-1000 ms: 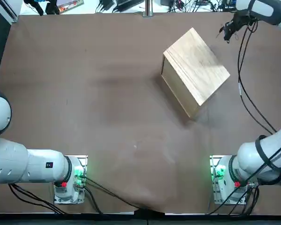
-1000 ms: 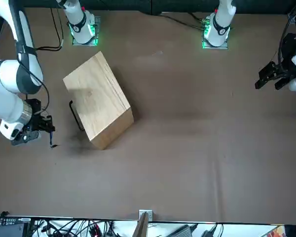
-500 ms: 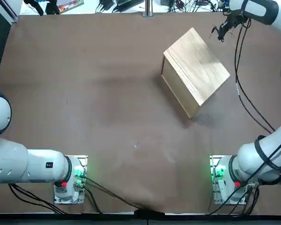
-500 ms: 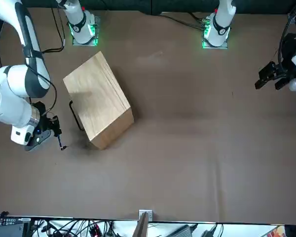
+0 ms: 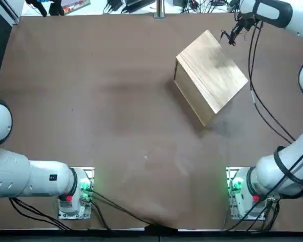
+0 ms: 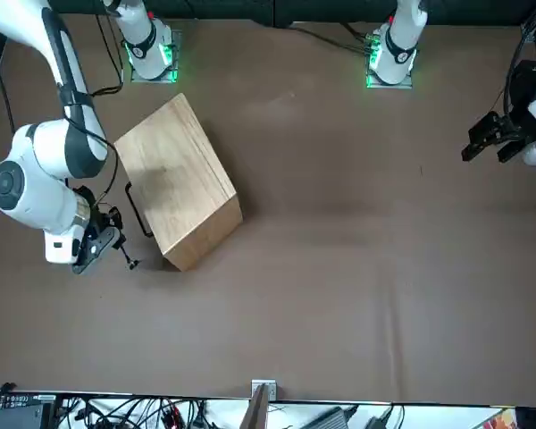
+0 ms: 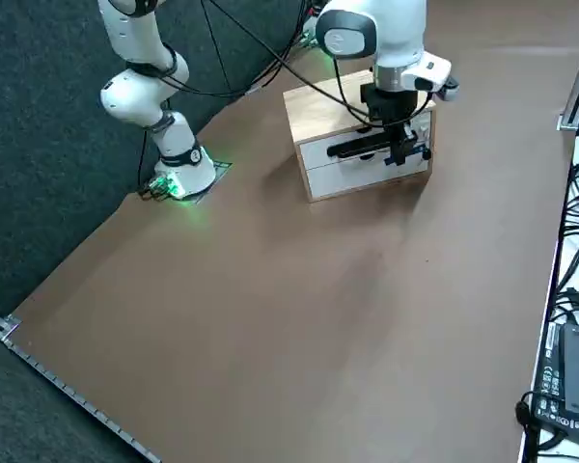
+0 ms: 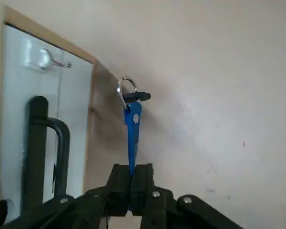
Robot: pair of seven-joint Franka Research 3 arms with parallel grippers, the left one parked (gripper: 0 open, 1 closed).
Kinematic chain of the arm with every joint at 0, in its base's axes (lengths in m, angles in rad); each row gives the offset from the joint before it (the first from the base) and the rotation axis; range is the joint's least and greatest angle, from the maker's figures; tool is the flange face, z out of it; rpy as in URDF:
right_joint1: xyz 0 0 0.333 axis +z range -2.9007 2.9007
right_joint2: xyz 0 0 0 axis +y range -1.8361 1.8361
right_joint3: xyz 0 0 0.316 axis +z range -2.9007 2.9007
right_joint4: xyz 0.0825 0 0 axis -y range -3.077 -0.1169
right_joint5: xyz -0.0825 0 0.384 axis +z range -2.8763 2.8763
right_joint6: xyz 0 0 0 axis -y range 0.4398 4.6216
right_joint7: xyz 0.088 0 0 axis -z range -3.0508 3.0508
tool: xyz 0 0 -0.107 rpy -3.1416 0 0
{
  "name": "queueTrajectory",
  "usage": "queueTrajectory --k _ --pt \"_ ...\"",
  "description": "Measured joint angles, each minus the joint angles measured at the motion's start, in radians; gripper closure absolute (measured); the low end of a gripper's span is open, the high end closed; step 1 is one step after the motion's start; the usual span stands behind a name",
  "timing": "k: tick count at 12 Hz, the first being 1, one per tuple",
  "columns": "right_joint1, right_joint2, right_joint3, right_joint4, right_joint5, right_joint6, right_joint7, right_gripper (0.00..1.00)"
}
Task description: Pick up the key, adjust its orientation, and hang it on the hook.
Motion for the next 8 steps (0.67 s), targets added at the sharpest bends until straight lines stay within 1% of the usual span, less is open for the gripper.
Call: queueTrajectory --k 4,8 --pt "0.034 0.042 0.001 0.042 0.0 0.0 -0.162 0.96" --pt "0.051 0.052 0.001 0.051 0.0 -0.001 -0.275 0.96"
